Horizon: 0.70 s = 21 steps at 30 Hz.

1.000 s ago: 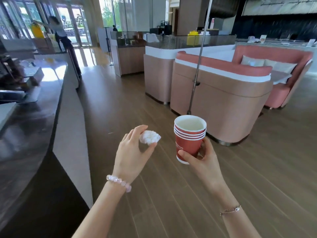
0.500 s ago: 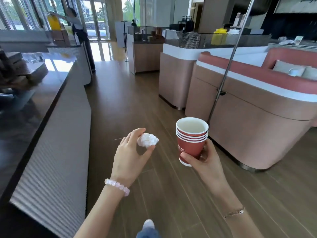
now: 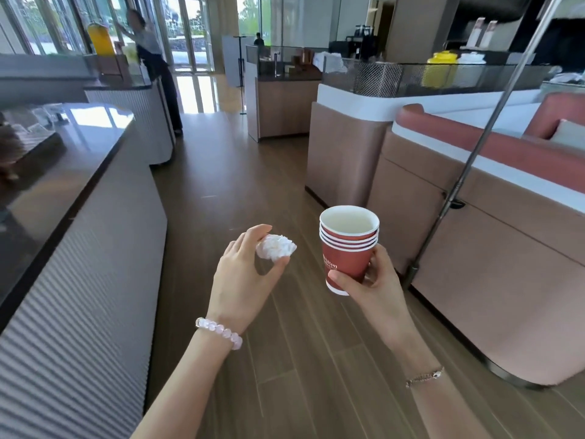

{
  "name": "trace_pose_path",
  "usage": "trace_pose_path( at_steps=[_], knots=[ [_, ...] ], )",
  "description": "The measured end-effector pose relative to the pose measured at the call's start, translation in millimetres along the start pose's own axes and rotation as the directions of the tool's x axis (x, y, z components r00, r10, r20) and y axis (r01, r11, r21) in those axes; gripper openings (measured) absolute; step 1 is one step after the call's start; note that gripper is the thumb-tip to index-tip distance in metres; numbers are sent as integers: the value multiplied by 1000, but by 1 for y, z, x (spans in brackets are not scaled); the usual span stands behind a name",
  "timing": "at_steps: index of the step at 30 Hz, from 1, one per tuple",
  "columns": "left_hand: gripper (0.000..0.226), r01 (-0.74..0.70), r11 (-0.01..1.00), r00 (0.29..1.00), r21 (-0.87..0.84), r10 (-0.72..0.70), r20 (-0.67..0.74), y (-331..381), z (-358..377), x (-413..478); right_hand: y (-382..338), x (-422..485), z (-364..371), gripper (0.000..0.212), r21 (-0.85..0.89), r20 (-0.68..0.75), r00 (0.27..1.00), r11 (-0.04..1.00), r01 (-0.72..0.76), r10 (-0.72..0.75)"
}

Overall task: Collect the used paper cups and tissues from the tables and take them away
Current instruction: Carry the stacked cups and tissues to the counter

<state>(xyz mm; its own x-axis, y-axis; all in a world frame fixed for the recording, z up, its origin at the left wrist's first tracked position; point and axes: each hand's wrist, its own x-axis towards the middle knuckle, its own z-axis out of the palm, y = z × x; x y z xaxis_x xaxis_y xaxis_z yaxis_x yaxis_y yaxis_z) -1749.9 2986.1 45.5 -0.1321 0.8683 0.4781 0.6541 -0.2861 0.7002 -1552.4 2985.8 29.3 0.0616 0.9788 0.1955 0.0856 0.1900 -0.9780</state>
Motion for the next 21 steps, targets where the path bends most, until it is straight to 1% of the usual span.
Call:
trace_pose_path(
  at_steps=[9, 16, 21],
  knots=[
    [45, 70, 995, 997, 68, -66, -50, -72, 65, 145, 53, 187, 37, 60, 37, 80, 997, 999, 3, -6],
    [46, 127, 988, 988, 87, -118, -95, -118, 133, 286, 88, 360, 52, 57, 90, 167, 986, 996, -4, -11],
    [46, 137, 985, 983, 102, -123, -137, -147, 171, 382, 101, 472, 64, 59, 70, 218, 976, 998, 3, -18]
  ],
)
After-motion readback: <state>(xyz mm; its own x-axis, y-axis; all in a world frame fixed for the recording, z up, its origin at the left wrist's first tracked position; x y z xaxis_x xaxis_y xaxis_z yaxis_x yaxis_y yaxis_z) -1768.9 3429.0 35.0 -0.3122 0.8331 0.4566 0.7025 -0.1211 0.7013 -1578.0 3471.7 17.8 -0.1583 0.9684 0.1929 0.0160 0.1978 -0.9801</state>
